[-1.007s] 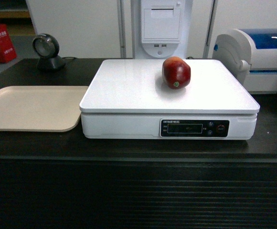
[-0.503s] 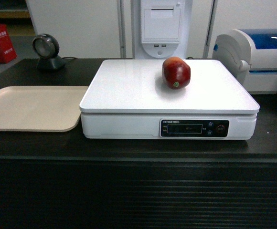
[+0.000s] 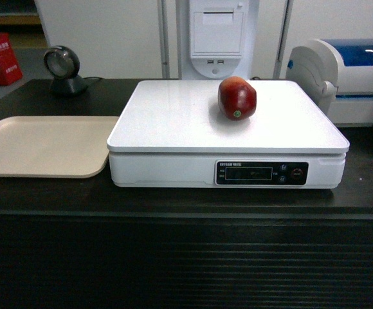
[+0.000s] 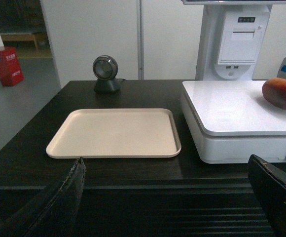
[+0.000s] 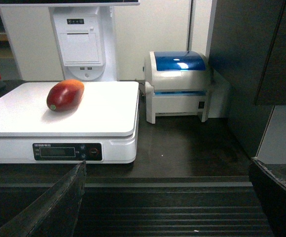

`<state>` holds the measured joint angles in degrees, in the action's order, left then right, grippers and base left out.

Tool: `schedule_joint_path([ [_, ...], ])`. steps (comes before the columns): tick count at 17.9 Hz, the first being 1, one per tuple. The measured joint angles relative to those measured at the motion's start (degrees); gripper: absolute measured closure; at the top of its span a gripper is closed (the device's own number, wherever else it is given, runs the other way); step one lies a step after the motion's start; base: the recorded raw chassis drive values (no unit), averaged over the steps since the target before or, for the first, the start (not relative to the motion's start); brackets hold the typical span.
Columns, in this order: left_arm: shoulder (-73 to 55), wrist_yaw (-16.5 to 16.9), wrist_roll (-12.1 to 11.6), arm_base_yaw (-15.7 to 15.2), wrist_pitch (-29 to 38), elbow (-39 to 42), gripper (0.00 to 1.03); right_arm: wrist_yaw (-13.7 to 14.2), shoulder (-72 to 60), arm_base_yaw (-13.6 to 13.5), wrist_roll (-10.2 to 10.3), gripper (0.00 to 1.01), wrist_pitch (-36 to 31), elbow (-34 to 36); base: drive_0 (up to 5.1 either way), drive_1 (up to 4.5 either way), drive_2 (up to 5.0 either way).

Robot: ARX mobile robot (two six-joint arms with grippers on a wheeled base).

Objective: Place dark red mango on scale at checkout

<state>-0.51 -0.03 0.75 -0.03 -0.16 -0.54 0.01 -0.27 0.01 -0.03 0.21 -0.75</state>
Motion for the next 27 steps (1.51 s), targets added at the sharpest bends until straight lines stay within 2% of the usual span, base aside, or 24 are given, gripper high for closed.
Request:
schedule_joint_path([
  [27,-0.02,0.0,-0.15,0.0,0.02,0.0,0.05,0.0,0.0,0.0,0.02,0.03,-0.07,0.0,0.0,0.0,0.0],
])
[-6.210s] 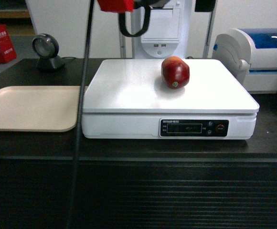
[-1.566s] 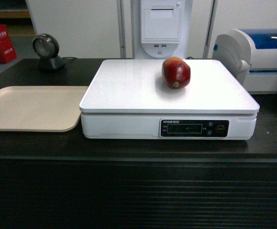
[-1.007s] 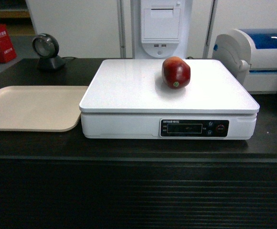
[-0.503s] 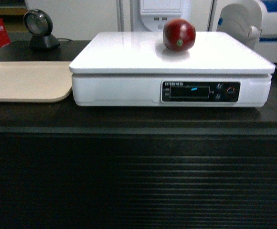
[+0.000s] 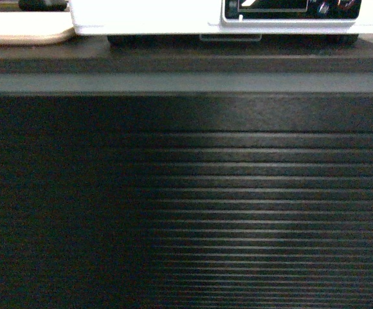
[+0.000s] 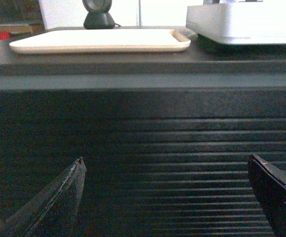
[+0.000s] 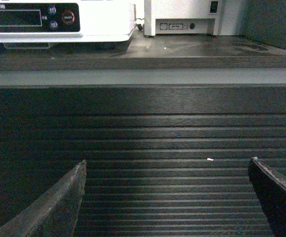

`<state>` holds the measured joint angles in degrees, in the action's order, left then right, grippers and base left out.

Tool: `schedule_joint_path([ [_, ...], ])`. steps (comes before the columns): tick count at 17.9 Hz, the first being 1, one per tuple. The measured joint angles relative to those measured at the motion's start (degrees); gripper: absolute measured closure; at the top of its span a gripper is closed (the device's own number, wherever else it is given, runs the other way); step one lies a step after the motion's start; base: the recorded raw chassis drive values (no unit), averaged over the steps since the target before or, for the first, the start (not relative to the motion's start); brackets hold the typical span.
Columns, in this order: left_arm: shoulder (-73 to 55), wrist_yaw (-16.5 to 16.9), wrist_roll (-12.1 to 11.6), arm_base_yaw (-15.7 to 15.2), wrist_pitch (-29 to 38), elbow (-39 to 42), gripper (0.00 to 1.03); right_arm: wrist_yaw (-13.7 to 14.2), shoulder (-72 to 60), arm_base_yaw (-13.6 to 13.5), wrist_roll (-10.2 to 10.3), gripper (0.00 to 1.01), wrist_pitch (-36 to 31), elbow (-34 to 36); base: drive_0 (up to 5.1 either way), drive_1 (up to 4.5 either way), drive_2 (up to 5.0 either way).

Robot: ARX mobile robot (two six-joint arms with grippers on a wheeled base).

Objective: Place dark red mango on scale at checkout

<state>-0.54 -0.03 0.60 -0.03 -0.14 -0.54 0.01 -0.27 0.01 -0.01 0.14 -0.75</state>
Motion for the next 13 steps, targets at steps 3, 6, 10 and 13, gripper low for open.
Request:
schedule_joint_path([
  [3,0.0,0.0,-0.02,0.0,-0.04,0.0,0.05,0.02,0.0,0.0,-0.02,0.03,0.07,0.0,0.0,0.0,0.0],
  [6,0.0,-0.02,0.0,0.0,-0.04,0.0,0.05,0.0,0.0,0.0,-0.02,0.03,0.09,0.0,0.0,0.0,0.0],
  [10,0.0,0.0,0.0,0.0,-0.04,0.0,0.05,-0.04,0.0,0.0,-0.04,0.03,0.09,0.0,0.0,0.0,0.0],
  [13,0.0,-0.02,-0.04,0.0,-0.26,0.0,0.05,0.02,0.0,0.0,0.0,0.03,0.33,0.0,0.0,0.0,0.0],
])
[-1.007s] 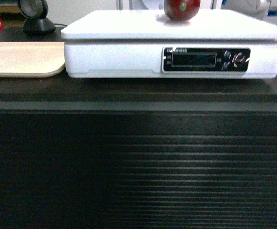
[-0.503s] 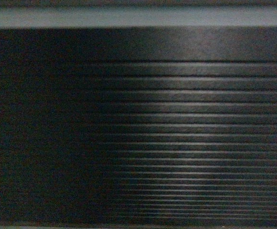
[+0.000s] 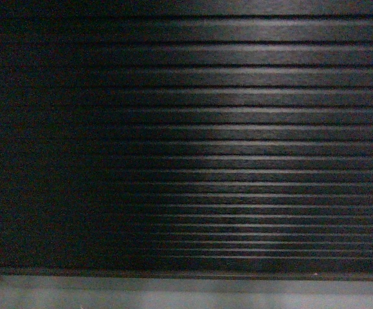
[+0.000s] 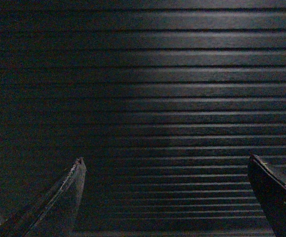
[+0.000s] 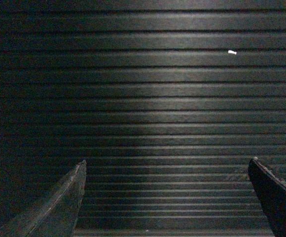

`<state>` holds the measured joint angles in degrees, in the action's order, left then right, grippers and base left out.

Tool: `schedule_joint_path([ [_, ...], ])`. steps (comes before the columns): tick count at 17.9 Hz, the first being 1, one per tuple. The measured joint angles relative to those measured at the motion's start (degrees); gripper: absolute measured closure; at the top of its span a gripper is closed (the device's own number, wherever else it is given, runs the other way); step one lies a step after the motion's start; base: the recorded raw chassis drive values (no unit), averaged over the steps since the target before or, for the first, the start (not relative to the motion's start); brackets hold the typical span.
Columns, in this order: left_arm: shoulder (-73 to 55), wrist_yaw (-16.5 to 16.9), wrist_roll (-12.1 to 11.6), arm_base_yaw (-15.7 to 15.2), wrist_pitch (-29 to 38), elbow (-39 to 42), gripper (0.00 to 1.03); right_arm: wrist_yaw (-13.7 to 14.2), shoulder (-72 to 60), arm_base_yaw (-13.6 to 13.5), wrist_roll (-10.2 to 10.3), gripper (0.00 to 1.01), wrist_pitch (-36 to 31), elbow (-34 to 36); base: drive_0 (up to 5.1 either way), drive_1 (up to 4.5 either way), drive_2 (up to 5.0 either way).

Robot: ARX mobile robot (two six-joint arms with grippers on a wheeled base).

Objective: Place dark red mango on scale at checkout

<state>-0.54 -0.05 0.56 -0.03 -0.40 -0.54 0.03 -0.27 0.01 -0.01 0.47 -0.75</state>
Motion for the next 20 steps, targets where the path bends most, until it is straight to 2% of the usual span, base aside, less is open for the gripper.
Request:
schedule_joint_path([
  [20,0.0,0.02,0.02,0.0,0.13,0.0,0.05,-0.02,0.0,0.0,-0.02,0.03,-0.2,0.0,0.0,0.0,0.0],
])
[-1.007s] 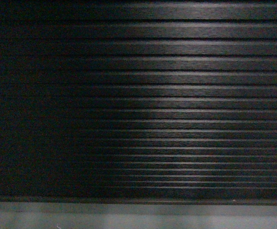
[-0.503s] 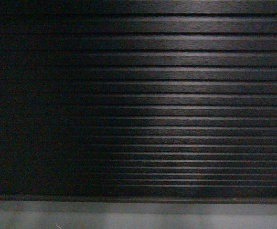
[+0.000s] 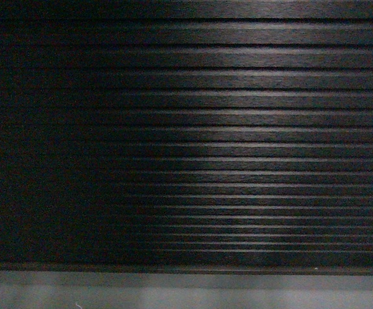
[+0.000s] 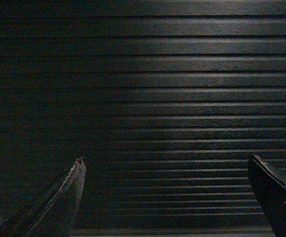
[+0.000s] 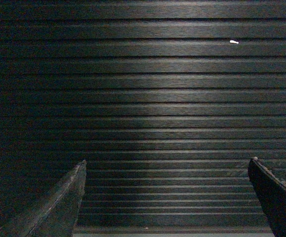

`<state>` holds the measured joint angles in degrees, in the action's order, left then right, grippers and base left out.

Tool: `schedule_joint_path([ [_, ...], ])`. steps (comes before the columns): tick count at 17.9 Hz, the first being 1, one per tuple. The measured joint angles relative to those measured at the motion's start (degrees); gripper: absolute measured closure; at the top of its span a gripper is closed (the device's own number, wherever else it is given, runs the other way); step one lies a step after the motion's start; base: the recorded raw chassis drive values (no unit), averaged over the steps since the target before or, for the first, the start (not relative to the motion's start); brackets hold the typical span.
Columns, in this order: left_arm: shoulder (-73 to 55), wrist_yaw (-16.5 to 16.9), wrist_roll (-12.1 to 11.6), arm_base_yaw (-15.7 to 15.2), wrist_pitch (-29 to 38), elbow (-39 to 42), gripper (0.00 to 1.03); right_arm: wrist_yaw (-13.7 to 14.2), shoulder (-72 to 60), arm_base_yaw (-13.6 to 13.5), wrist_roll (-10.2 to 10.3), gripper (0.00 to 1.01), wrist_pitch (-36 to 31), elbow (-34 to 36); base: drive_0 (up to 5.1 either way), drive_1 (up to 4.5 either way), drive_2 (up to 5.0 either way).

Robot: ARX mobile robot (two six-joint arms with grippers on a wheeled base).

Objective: Place dark red mango on scale at checkout

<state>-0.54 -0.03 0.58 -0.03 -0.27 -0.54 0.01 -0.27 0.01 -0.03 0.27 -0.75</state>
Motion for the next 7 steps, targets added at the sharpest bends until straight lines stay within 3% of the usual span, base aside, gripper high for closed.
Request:
schedule_joint_path([
  [7,0.0,0.0,0.0,0.0,0.0,0.0,0.05,0.0,0.0,0.0,0.0,0.03,0.0,0.0,0.0,0.0,0.0],
])
